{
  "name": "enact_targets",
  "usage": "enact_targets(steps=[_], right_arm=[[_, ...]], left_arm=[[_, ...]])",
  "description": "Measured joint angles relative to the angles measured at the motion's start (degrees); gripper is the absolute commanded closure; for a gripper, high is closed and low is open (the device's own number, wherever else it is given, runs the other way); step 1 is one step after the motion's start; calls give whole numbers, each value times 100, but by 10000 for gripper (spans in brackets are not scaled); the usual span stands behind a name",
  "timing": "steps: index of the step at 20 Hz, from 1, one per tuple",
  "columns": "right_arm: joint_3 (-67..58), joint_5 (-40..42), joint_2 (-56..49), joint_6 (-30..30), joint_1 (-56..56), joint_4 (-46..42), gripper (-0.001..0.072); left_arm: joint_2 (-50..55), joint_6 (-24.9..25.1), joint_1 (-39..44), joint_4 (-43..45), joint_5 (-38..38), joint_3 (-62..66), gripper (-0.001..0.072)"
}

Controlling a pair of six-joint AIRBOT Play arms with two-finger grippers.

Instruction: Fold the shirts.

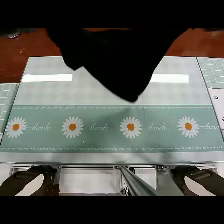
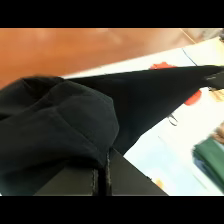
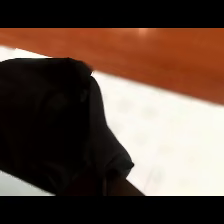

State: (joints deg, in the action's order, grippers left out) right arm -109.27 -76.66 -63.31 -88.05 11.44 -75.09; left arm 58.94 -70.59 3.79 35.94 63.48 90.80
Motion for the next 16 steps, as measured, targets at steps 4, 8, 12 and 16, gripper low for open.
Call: enact_targets(steps=[4, 8, 12, 16], right_arm=[[-437, -461, 953, 109, 0, -372, 688], [-527, -846, 1683, 46, 0, -1021, 687], [116, -1373, 1928, -94, 2, -1545, 688], [1709, -955, 1884, -356, -22, -1755, 688]], left_arm=[[-761, -496, -42, 1248, 319, 511, 677], [-1659, -1102, -55, 2669, 903, 247, 677], [-2422, -1683, -55, 3198, 1213, -1209, 677], [-2911, -1902, -55, 2962, 916, -3191, 677]])
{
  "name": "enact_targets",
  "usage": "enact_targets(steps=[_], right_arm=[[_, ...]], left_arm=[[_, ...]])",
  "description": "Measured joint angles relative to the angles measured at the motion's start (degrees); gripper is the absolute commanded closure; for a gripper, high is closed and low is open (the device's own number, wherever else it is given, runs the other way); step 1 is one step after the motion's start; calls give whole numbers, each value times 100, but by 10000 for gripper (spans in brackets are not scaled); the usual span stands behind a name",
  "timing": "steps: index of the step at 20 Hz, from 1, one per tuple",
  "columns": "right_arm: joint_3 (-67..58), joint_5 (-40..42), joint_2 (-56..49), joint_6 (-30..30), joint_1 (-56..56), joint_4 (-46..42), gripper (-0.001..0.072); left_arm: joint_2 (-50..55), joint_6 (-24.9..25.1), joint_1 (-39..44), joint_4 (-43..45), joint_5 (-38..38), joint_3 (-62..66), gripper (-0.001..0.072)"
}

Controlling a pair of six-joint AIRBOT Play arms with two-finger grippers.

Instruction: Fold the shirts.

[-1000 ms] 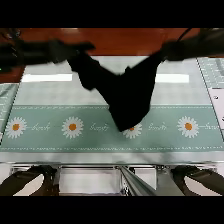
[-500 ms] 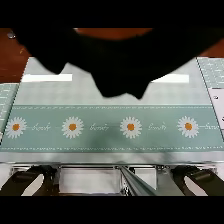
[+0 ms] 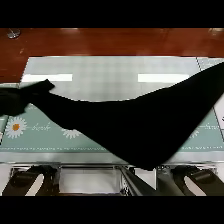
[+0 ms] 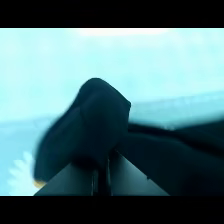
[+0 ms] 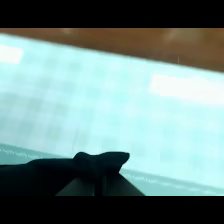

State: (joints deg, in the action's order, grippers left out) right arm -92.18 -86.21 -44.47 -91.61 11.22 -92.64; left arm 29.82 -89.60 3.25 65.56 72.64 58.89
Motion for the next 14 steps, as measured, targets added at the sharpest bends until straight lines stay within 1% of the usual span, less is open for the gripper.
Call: enact_targets(steps=[3, 5, 7, 8, 9, 10, 11, 12, 14], right_arm=[[857, 678, -518, -190, -271, 72, 687], [1069, 1222, -1106, -267, -597, 334, 687], [1043, 1690, -1770, -299, -918, 802, 687], [968, 1860, -2120, -299, -1043, 1080, 687], [879, 1982, -2435, -297, -1132, 1338, 665], [787, 2087, -2745, -295, -1198, 1598, 409], [715, 2146, -3008, -293, -1239, 1818, 100], [636, 2192, -3241, -280, -1287, 2061, 83], [459, 2090, -3554, -223, -1440, 2446, 83]], left_arm=[[-109, 42, 0, -439, -614, -1443, 677], [-79, 114, 0, -671, -1104, -2251, 677], [17, 155, 0, -852, -1515, -2918, 672], [92, 170, 0, -940, -1705, -3176, 572], [179, 177, 0, -979, -1799, -3370, 258], [286, 184, 0, -1023, -1895, -3517, 17], [391, 188, 0, -1075, -1985, -3598, 8], [509, 199, -4, -1078, -2022, -3630, 8], [717, 273, -83, -1010, -2024, -3442, 9]])
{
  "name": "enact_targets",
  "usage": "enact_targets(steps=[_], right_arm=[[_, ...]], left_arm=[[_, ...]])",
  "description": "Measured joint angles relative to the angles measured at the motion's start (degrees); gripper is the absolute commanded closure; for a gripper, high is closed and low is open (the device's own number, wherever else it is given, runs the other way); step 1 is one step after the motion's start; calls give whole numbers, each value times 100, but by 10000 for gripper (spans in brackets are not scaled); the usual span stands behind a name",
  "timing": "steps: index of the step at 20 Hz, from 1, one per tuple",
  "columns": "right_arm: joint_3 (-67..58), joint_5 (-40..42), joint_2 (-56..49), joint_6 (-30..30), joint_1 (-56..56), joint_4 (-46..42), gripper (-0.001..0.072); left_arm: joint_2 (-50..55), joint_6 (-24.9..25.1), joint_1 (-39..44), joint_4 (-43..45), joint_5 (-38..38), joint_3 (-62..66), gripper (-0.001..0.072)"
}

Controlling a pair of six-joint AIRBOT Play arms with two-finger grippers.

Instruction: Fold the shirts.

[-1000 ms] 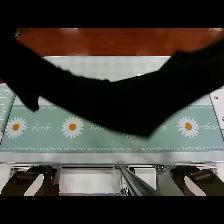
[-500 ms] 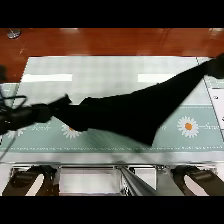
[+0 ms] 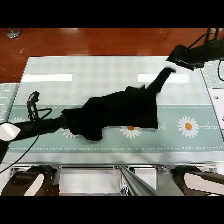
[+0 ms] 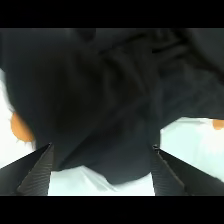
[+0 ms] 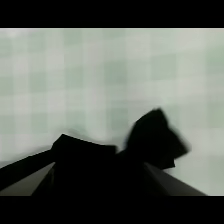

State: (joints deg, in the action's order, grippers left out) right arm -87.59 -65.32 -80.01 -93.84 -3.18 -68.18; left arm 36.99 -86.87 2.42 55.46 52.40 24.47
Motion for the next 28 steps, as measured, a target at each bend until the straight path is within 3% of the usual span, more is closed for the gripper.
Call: enact_targets(steps=[4, 7, 12, 16, 17, 18, 19, 23, 28], right_arm=[[-192, -1058, -9, 459, -883, -24, 85], [828, -1580, 535, 623, -1928, -531, 91], [3980, -710, 1762, 1375, -3073, 754, 92], [5311, -332, 2085, 1834, -2949, 1368, 91], [5458, -321, 2116, 1869, -2837, 1432, 92], [5563, -291, 2138, 1878, -2697, 1464, 92], [5646, -216, 2157, 1862, -2511, 1504, 92], [5794, 125, 2044, 1506, -1694, 1460, 92], [5486, 533, 1152, 1381, -619, 1884, 92]], left_arm=[[205, 96, -726, 739, 671, 927, 11], [306, 125, -1462, 831, 1071, 933, 11], [997, 957, -1906, -756, 1040, -129, 11], [1827, 1578, -1460, -1742, 708, -472, 13], [2022, 1663, -1274, -1899, 525, -496, 49], [2179, 1707, -1106, -2041, 426, -498, 309], [2341, 1755, -927, -2122, 232, -479, 688], [2667, 1928, -461, -2363, -133, -140, 676], [2761, 2081, -293, -2474, 0, 365, 676]])
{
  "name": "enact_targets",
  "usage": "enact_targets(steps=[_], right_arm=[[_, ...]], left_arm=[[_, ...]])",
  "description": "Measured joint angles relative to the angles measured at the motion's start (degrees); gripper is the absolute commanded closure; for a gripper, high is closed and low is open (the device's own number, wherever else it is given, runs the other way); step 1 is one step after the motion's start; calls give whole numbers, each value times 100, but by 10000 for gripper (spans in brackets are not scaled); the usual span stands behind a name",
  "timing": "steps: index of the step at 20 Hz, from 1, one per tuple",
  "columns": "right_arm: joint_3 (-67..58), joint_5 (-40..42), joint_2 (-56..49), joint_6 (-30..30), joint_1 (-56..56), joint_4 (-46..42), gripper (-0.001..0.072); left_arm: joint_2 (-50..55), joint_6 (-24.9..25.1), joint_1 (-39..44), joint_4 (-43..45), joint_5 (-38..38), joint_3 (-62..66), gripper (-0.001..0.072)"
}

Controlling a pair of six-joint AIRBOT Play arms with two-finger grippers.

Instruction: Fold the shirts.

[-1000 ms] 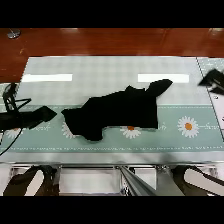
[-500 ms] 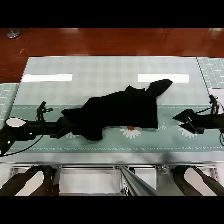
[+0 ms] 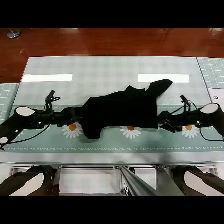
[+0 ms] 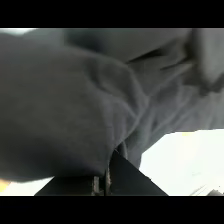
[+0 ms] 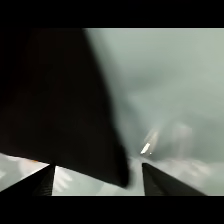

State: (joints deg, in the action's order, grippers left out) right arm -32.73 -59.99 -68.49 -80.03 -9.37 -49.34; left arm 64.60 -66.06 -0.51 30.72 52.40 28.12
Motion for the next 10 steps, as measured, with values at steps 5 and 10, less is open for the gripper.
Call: enact_targets(steps=[5, 10], right_arm=[[-1036, 118, -1008, -122, 852, 155, 688], [-3307, -776, -1064, -192, 957, -90, 688]], left_arm=[[-9, 94, 33, -33, 247, 240, 677], [-411, 201, -111, -70, 629, 1572, 677]])
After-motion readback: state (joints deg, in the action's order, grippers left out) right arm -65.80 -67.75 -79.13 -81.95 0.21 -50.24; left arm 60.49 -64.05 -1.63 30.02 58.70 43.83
